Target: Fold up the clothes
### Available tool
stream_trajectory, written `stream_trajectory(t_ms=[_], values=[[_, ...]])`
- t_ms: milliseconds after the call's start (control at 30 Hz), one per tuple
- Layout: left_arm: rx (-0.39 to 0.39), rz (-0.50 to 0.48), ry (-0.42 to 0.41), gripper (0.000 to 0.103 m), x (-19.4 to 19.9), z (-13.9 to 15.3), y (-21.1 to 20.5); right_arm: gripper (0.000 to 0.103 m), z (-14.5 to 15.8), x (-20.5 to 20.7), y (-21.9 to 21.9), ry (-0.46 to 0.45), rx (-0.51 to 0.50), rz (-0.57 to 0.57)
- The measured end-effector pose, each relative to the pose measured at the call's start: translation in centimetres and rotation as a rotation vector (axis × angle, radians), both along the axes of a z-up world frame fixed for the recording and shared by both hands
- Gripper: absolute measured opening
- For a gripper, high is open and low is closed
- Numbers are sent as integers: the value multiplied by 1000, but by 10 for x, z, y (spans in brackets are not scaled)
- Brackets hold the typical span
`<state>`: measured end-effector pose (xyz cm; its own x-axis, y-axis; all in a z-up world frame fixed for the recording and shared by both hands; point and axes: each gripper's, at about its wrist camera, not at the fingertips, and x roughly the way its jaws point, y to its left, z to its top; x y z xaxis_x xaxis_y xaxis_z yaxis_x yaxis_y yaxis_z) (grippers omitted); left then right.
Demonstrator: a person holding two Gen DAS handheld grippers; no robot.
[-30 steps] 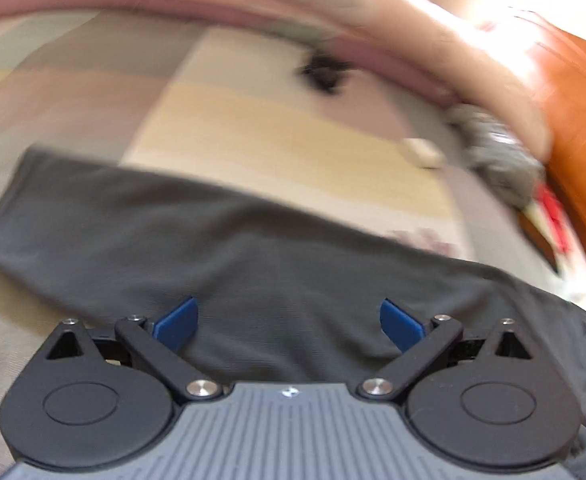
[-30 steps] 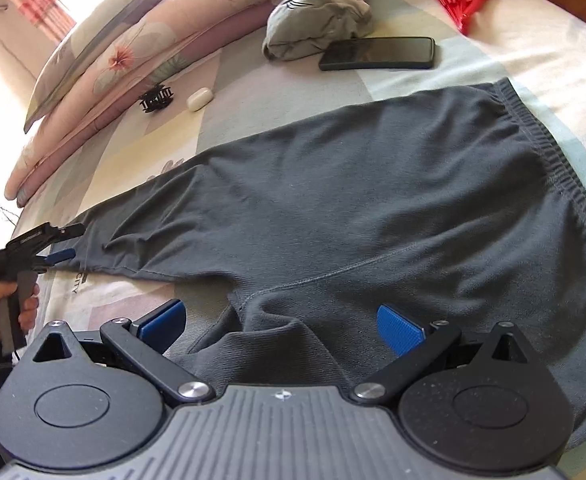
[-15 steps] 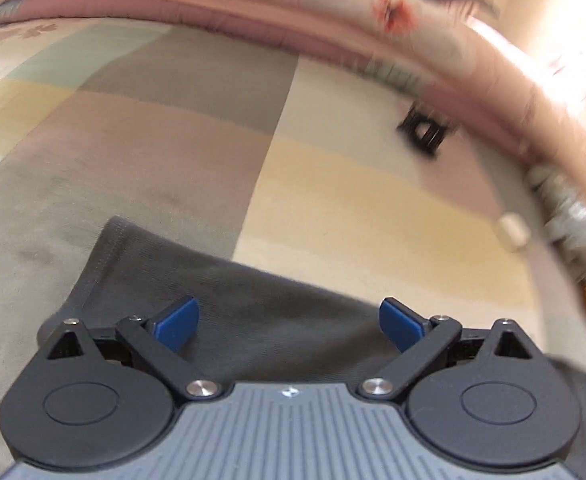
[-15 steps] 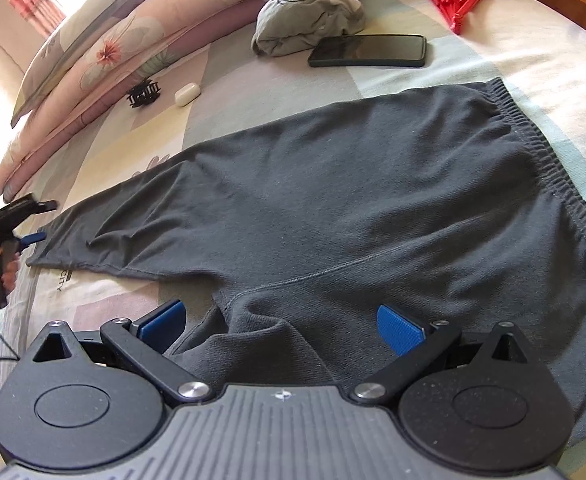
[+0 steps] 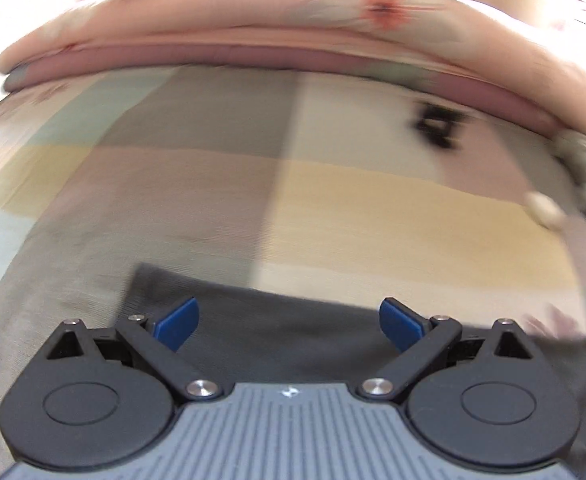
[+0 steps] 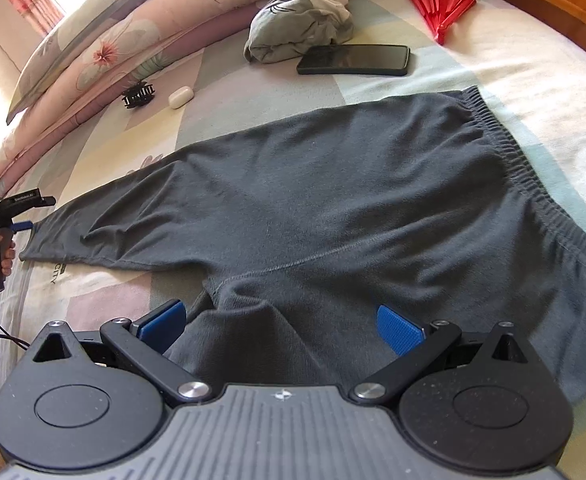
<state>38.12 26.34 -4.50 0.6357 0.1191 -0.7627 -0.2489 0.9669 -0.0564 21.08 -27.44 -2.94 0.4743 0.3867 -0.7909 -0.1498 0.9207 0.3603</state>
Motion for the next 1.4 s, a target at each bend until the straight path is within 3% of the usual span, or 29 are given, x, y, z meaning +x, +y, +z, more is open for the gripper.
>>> stream_trajectory(t_ms=[267,467,567,667,733,1000,1067,1133,1200,1267,1400], values=[[-70,-341,-10,97,-67,24,-114,103,7,-45,-18,-65,-31,29],[-125,-629,-19,97,-128,30,-216,103,-10,-56,-50,-133,6,-16],[-134,-760,-20,98,-138,33,-267,103,-23,-50,-68,-201,51,-59],[-134,-866,-21,98,-149,38,-312,103,-47,-39,-76,-150,23,-124],[-141,-917,-23,98,-148,42,-341,103,-56,-45,-77,-177,13,-127],[-264,-1098,64,98,-92,35,-463,103,-56,-65,-74,-186,-47,-105],[-326,-1139,157,98,-67,20,-495,103,-56,-66,-78,-186,-24,-111],[-420,-1124,264,97,-42,-4,-517,103,-57,-67,-83,-186,3,-114],[-448,-1085,321,97,-21,-26,-533,103,-57,-67,-87,-181,34,-118],[-447,-1053,323,97,-4,-41,-545,103,-57,-68,-92,-176,64,-122],[-433,-1005,239,98,21,-43,-557,103,-56,-68,-101,-166,125,-130]])
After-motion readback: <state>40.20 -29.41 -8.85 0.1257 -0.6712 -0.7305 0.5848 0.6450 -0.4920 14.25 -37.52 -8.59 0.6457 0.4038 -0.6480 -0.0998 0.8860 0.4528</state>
